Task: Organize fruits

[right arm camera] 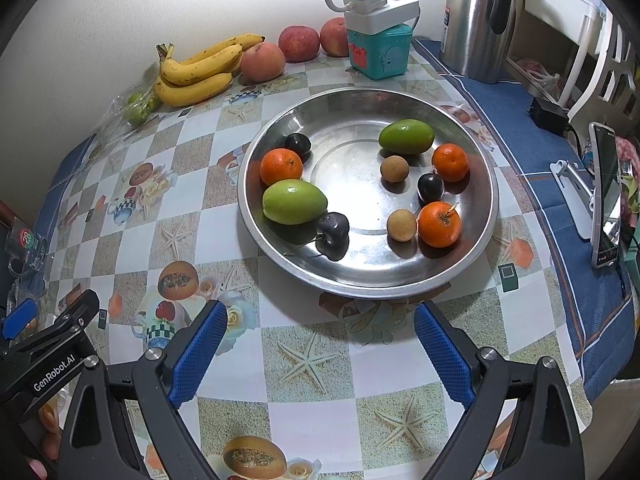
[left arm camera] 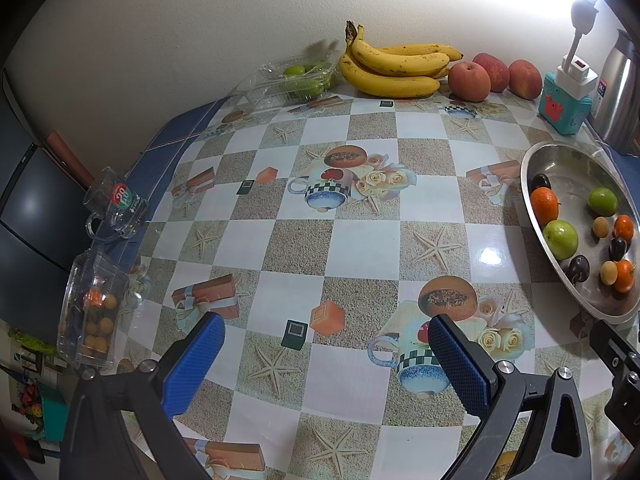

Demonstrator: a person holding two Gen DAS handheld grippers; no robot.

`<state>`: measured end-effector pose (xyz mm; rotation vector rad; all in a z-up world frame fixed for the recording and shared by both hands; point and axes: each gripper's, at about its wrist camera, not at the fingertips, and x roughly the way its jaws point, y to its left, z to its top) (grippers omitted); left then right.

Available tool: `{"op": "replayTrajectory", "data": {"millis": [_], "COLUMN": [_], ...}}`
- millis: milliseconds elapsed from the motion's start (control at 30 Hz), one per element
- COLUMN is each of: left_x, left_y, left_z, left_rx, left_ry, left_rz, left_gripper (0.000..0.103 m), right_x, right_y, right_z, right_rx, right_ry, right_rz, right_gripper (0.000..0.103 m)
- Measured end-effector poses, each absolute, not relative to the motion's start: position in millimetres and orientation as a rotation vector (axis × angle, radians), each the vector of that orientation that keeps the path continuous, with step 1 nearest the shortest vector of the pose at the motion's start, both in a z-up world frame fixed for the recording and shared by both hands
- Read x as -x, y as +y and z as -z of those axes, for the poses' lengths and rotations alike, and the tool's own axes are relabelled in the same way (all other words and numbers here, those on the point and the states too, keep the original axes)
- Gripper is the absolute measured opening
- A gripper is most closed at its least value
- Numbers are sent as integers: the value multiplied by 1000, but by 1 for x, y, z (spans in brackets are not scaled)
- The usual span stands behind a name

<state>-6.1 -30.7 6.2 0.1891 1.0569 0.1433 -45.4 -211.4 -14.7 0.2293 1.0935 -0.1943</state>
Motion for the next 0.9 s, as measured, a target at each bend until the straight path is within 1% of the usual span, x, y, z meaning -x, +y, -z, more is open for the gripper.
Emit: {"op": "replayTrajectory", "data": {"millis": [900], "left_x": [6], "left_y": [-31], "left_z": [-7], "left_rx": [-190], "left_ry": [1057], "left_rz": [-144], "left_gripper": [103], "right_x": [44], "right_y": [-211], "right_z": [15], "right_rx": [-228], "right_ry": [1098], "right_rz": [192], "right_gripper": [95]}}
